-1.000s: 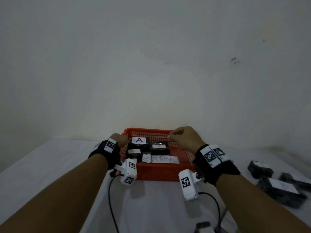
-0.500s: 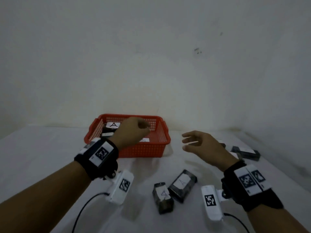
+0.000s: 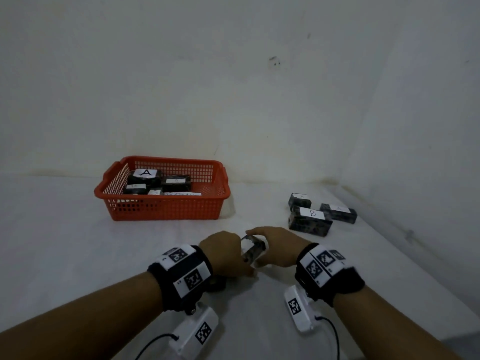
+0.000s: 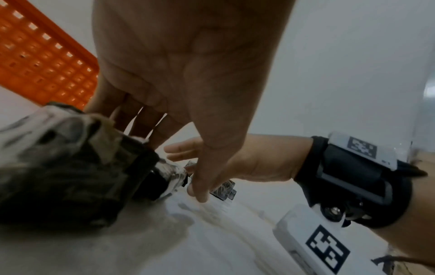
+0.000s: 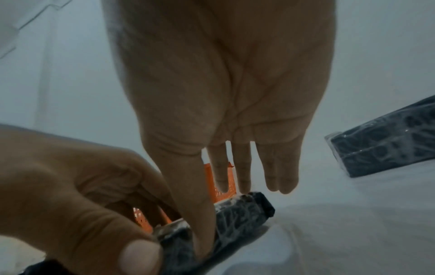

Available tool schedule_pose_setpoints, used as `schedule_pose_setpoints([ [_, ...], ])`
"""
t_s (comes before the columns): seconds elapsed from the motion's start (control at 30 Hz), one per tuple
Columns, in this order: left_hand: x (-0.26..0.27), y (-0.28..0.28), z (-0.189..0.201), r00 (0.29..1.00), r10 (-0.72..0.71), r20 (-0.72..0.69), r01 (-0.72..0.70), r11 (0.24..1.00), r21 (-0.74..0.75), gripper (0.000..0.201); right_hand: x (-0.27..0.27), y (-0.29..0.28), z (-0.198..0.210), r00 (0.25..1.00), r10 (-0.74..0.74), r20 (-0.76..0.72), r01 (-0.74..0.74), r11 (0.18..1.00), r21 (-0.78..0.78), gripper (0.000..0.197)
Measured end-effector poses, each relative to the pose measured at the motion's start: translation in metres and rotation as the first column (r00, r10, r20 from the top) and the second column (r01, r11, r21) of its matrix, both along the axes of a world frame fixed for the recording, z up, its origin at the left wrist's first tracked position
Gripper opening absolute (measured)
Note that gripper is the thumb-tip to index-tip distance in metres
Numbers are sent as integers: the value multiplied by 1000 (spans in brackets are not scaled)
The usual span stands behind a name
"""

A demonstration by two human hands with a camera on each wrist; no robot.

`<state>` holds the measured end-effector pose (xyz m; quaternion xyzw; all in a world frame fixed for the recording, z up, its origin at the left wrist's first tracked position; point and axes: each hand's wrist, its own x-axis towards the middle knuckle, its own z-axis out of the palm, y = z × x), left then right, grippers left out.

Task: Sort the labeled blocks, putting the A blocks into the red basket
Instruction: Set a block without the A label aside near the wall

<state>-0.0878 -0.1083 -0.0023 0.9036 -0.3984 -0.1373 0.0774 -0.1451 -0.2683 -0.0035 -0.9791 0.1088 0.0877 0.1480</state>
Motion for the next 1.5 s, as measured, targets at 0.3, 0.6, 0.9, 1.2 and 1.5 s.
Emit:
schedule_pose_setpoints([
  [0.3,14,-6,-2,996,29,83,-24,998,-54,43,16,3,8,998,32,-50,-35,997,-70,75],
  [0.6,51,6,23,989,-21,-144,-28,944,-330,45,16,-25,14,993,-43,113,20,980,196,57],
  [0.9,78,40,37,870,-186,-456,-210,698,-685,34,30,-21,21,884,-261,388,-67,750,658,40],
  [1.2,104,103,34,866,-228,-444,-260,554,-791,38,69,52,27,850,-305,429,-281,425,860,30],
  [1.5,134,149,19,873,-155,-462,-383,367,-848,39,110,106,29,855,-285,434,-312,386,868,24],
])
